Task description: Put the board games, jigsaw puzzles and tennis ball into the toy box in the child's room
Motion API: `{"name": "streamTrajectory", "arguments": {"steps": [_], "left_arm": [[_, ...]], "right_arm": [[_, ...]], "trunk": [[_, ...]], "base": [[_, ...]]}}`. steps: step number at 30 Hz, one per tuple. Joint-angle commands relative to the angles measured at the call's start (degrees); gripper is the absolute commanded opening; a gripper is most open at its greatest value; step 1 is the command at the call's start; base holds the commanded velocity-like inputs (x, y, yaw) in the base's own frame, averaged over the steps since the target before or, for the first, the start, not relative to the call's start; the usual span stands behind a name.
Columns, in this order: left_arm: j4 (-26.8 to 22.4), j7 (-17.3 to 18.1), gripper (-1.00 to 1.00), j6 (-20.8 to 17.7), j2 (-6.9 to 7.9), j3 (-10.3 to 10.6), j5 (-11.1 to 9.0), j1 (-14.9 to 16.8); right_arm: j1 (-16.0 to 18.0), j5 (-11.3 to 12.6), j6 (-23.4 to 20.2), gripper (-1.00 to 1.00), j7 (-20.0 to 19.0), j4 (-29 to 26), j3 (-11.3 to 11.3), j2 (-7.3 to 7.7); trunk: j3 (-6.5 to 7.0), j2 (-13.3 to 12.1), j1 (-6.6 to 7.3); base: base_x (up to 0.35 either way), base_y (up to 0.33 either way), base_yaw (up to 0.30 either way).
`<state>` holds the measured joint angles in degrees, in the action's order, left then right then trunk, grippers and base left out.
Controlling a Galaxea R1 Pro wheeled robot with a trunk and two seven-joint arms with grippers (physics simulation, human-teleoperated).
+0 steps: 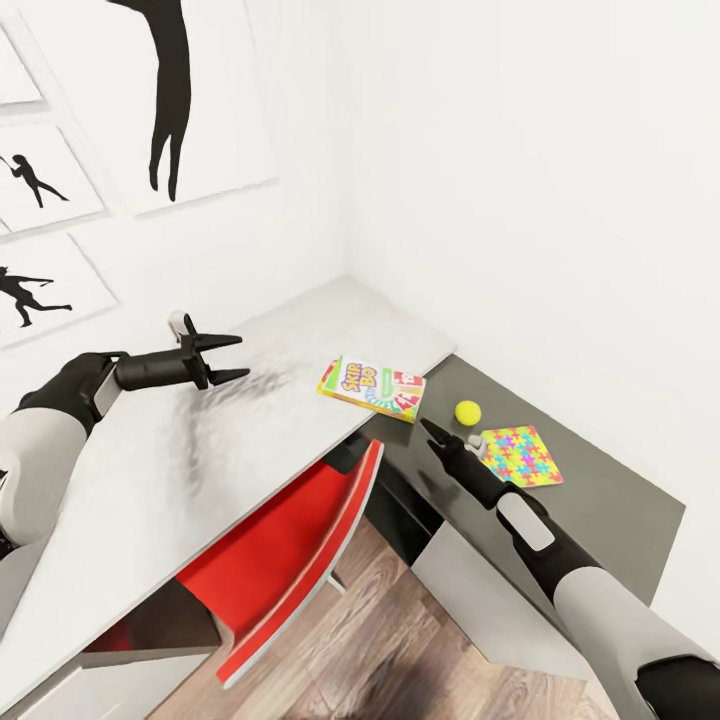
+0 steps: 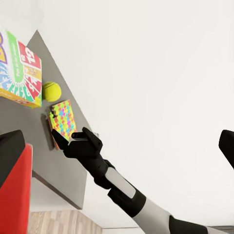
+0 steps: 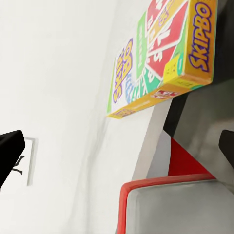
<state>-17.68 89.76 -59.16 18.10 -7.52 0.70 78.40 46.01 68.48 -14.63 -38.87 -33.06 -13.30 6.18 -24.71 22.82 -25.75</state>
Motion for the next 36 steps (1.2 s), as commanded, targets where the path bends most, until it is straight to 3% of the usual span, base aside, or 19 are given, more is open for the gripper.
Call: {"name": "streamTrajectory", "arguments": {"steps": [1, 36], "left_arm": [[0.0, 0.2, 1.00, -0.6, 0.00, 0.0, 0.1, 0.0], [0.0, 0.2, 1.00, -0.6, -0.08, 0.0, 0.1, -0.3]], "right_arm": [[0.0, 0.6, -0.2, 1.00, -0.1, 0.0, -0.2, 0.06], [0.0, 0.6, -0.3, 1.00, -0.1, 0.4, -0.1, 0.27]], "trunk": [[-0.09, 0.1, -0.03], [-0.09, 0.1, -0.03]], "base": [[0.000, 0.000, 0.018], [0.061, -0.021, 0.002]]}}
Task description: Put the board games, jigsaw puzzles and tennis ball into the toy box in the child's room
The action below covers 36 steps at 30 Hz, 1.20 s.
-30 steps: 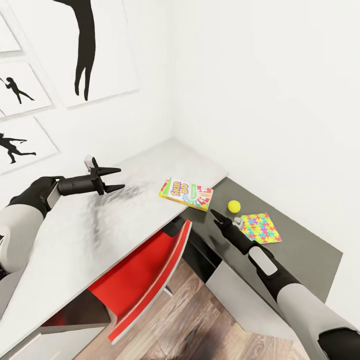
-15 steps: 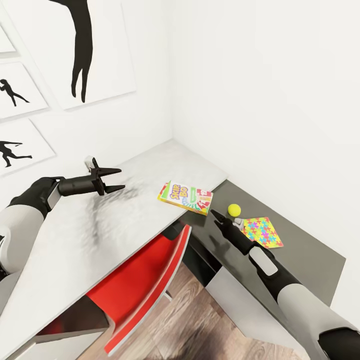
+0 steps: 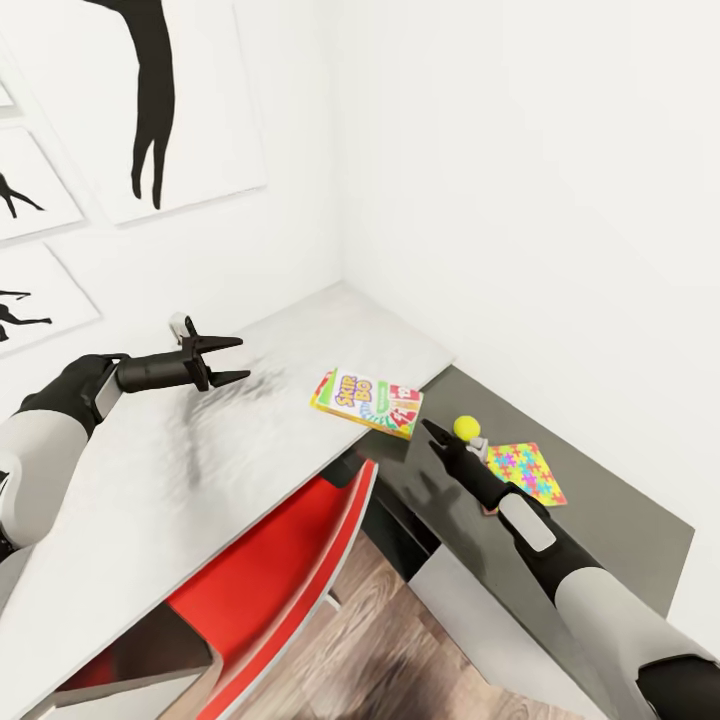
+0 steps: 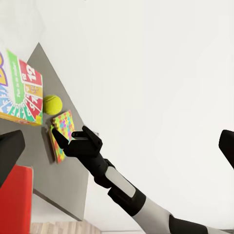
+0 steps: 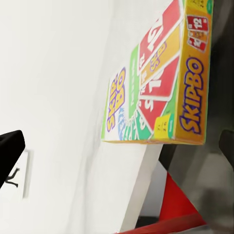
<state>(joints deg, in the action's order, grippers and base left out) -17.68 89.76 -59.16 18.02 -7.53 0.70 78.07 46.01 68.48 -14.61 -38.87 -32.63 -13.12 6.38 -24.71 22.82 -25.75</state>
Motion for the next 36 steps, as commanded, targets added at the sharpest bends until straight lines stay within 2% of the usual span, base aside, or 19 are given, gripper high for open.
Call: {"name": "streamTrajectory", "arguments": {"steps": [1, 23, 36], "left_arm": [[0.0, 0.2, 1.00, -0.6, 0.00, 0.0, 0.1, 0.0], [0.0, 0.2, 1.00, -0.6, 0.00, 0.0, 0.1, -0.1], [0.0, 0.2, 1.00, -0.6, 0.00, -0.1, 0.1, -0.3]], "right_arm": [[0.0, 0.6, -0.3, 1.00, -0.1, 0.0, -0.3, 0.06], [0.0, 0.5, -0.2, 1.00, 0.0, 0.2, -0.3, -0.22], [0.0, 0.5, -0.2, 1.00, 0.1, 0.3, -0.3, -0.11]], "trunk": [[-0.09, 0.1, -0.04], [-0.09, 0.1, -0.04], [-0.09, 0.1, -0.04]], "base": [[0.044, -0.030, 0.000], [0.025, 0.006, 0.001], [0.003, 0.002, 0.100]]}}
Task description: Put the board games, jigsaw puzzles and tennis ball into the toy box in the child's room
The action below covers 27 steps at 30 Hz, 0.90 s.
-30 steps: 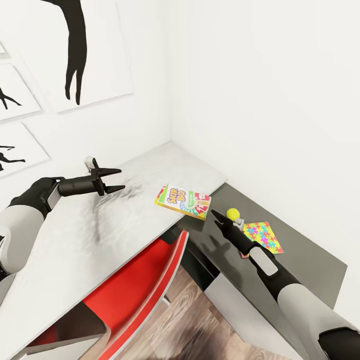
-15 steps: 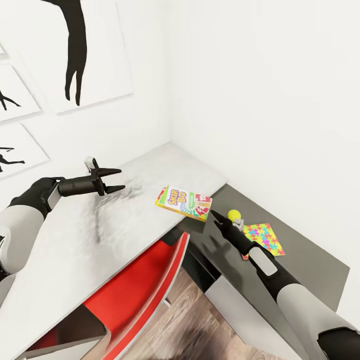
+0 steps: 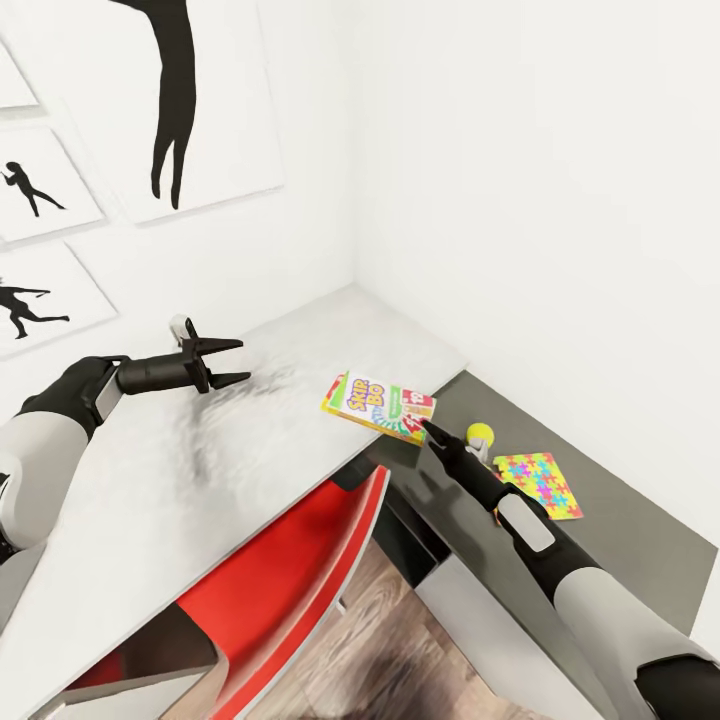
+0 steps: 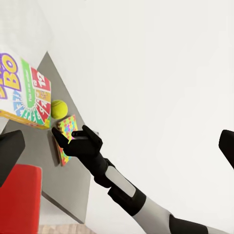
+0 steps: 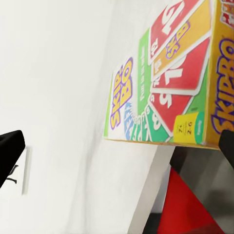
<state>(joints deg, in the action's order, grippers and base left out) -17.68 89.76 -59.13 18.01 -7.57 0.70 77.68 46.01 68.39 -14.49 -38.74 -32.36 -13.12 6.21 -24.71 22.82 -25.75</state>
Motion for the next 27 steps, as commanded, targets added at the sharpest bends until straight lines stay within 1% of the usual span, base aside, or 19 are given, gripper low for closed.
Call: {"name": "streamTrajectory", "arguments": {"steps": [1, 24, 27], "left_arm": [[0.0, 0.2, 1.00, -0.6, 0.00, 0.0, 0.1, 0.0], [0.0, 0.2, 1.00, -0.6, -0.07, 0.0, 0.1, 0.0], [0.0, 0.2, 1.00, -0.6, -0.08, 0.0, 0.1, 0.0]], "right_arm": [[0.0, 0.6, -0.3, 1.00, -0.1, 0.0, -0.3, 0.06], [0.0, 0.6, -0.7, 1.00, 1.5, 0.0, -0.3, 0.04], [0.0, 0.7, -0.8, 1.00, 2.6, 0.0, -0.2, 0.03]], "trunk": [[-0.09, 0.1, -0.03], [-0.09, 0.1, -0.03], [-0.09, 0.1, -0.03]], "base": [[0.000, 0.000, 0.018], [0.000, 0.000, 0.002], [0.000, 0.000, 0.000]]}}
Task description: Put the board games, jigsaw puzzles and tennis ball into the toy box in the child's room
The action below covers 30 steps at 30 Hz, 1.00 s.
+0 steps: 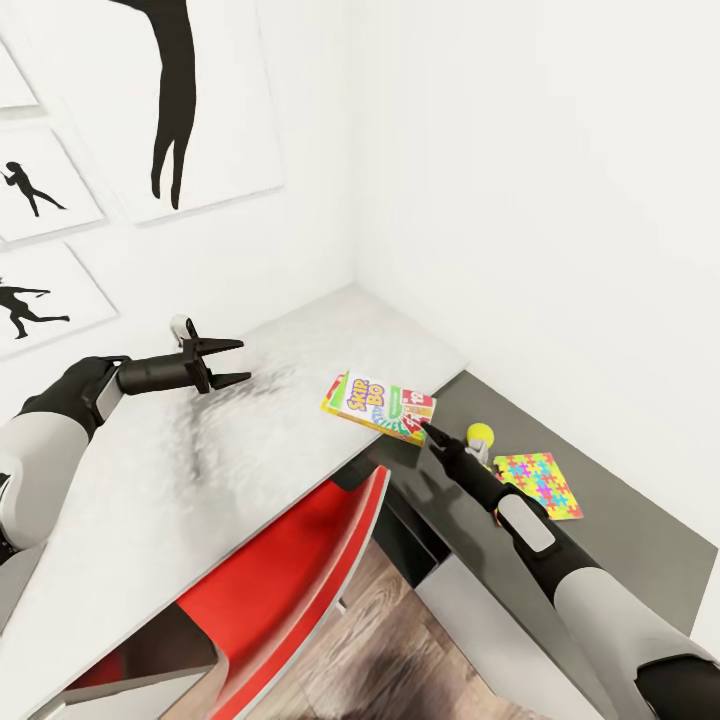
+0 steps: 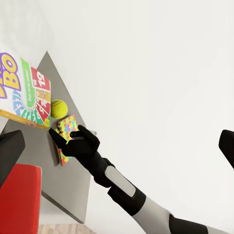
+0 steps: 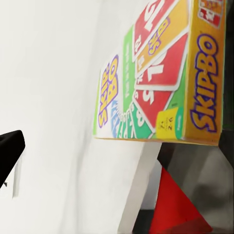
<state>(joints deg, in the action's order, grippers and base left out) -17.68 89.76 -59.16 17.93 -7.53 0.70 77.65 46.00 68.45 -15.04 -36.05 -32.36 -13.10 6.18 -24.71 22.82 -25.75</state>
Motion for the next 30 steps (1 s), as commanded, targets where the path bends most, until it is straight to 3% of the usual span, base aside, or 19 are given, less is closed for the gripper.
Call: {"name": "streamTrajectory", "arguments": {"steps": [1, 8, 30], "left_arm": [[0.0, 0.2, 1.00, -0.6, 0.00, 0.0, 0.1, 0.0], [0.0, 0.2, 1.00, -0.6, 0.00, 0.0, 0.1, 0.0], [0.0, 0.2, 1.00, -0.5, 0.00, 0.0, 0.0, 0.0]], "right_arm": [[0.0, 0.6, -0.3, 1.00, 0.3, 0.0, -0.3, 0.06], [0.0, 0.6, -0.4, 1.00, 2.8, 0.0, -0.3, 0.09], [0.1, 0.6, 0.2, 1.00, 4.5, 0.5, -0.4, -0.10]], "trunk": [[-0.09, 0.1, -0.03], [-0.09, 0.1, -0.03], [-0.09, 0.1, -0.03]], "base": [[0.000, 0.000, 0.000], [0.000, 0.000, 0.000], [0.000, 0.000, 0.000]]}}
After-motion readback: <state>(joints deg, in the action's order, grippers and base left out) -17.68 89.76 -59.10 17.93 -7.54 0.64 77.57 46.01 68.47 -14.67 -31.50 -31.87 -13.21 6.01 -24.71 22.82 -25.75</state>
